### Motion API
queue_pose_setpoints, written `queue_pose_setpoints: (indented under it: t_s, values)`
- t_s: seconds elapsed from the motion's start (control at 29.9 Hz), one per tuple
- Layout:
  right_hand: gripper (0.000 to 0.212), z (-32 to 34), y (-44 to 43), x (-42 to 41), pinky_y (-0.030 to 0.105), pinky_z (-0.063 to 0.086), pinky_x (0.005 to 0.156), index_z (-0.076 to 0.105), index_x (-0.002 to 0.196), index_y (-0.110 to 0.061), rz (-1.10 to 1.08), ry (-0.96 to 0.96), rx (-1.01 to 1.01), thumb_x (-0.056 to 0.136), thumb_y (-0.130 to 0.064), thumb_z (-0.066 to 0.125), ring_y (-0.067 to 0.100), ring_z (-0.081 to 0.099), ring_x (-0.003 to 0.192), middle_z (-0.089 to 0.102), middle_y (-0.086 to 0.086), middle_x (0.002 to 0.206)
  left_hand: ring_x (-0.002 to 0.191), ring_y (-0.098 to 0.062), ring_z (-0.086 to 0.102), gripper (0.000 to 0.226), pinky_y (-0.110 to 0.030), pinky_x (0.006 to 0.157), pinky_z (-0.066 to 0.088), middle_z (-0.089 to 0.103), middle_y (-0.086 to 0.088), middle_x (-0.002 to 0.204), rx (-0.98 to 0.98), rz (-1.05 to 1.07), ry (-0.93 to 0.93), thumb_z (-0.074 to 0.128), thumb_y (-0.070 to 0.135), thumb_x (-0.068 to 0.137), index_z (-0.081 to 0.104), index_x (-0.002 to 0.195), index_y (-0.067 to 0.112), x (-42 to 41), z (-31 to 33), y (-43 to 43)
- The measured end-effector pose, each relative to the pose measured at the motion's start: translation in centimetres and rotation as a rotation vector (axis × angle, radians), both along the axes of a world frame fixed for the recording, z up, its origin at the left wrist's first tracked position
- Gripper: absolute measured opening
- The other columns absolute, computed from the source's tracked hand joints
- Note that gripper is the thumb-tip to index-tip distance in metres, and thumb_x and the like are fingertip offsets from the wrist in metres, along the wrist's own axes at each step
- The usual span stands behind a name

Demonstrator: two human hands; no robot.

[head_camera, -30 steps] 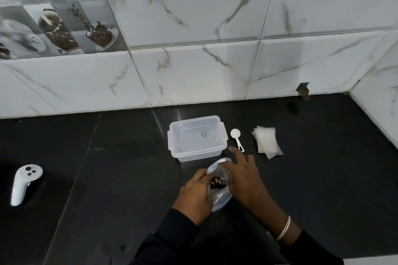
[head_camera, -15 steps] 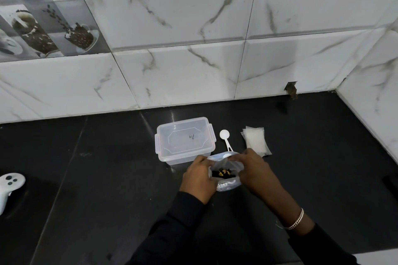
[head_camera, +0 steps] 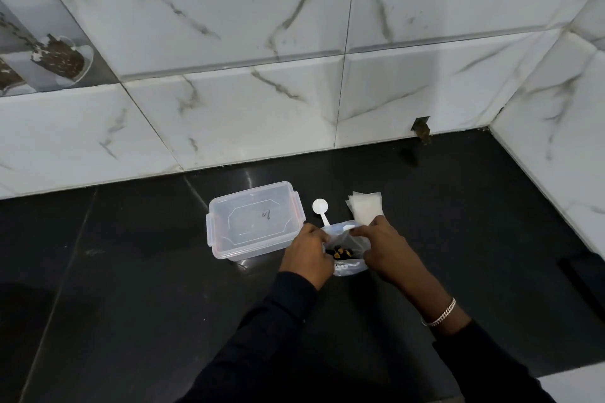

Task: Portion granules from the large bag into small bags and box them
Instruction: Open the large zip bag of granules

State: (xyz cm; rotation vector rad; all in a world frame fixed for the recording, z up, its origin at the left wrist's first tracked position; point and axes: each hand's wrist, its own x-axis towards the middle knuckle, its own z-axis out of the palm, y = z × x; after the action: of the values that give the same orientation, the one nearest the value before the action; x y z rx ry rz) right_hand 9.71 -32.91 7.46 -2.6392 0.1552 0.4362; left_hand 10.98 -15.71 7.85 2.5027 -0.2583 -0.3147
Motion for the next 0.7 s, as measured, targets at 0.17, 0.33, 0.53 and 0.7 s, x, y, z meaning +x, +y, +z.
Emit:
queue_pose_setpoints:
  t_s: [0.17,0.33,0.53,0.7]
  values:
    - [0.042,-1.4,-0.6,0.7,0.025,0.045,0.084,0.062,0.131,-0.032,-0.007,0.043,0.053,0.091,-0.019,0.064,0.02,0.059,0.103,0.047,0.0,0.115,0.102,-0.018,0.059,0.027,-0.022,0.085,0.043,0.051,0.002,0.115,0.009,-0.015,0.052,0.059,0.02,0.086,0.065,0.112,0.018,0.9,-0.8,-0.5]
    - [0.033,-2.0,-1.7,1.2,0.025,0.046,0.088,0.067,0.126,-0.031,0.017,0.054,0.099,0.093,-0.029,0.065,0.015,0.058,0.105,0.05,-0.004,0.114,0.103,-0.017,0.058,0.029,-0.025,0.09,0.046,0.052,0.002,0.115,0.0,-0.026,0.099,0.062,0.023,0.086,0.065,0.115,0.019,1.4,-1.6,-0.5]
    - [0.046,-2.5,-1.5,1.3,0.02,0.041,0.086,0.061,0.134,-0.024,0.038,0.091,0.094,0.089,-0.016,0.065,0.018,0.057,0.112,0.051,-0.002,0.125,0.109,-0.02,0.058,0.038,-0.027,0.098,0.046,0.055,-0.001,0.117,0.006,-0.051,0.14,0.062,0.006,0.078,0.065,0.115,0.014,1.6,-2.2,-0.7]
    - [0.034,-1.3,-1.2,1.4,0.028,0.047,0.088,0.067,0.126,-0.025,0.072,0.08,0.098,0.092,-0.025,0.064,0.022,0.058,0.109,0.053,0.001,0.12,0.11,-0.019,0.056,0.041,-0.026,0.096,0.045,0.054,-0.001,0.119,0.023,-0.09,0.14,0.061,0.005,0.078,0.063,0.118,0.013,1.7,-1.9,-0.2]
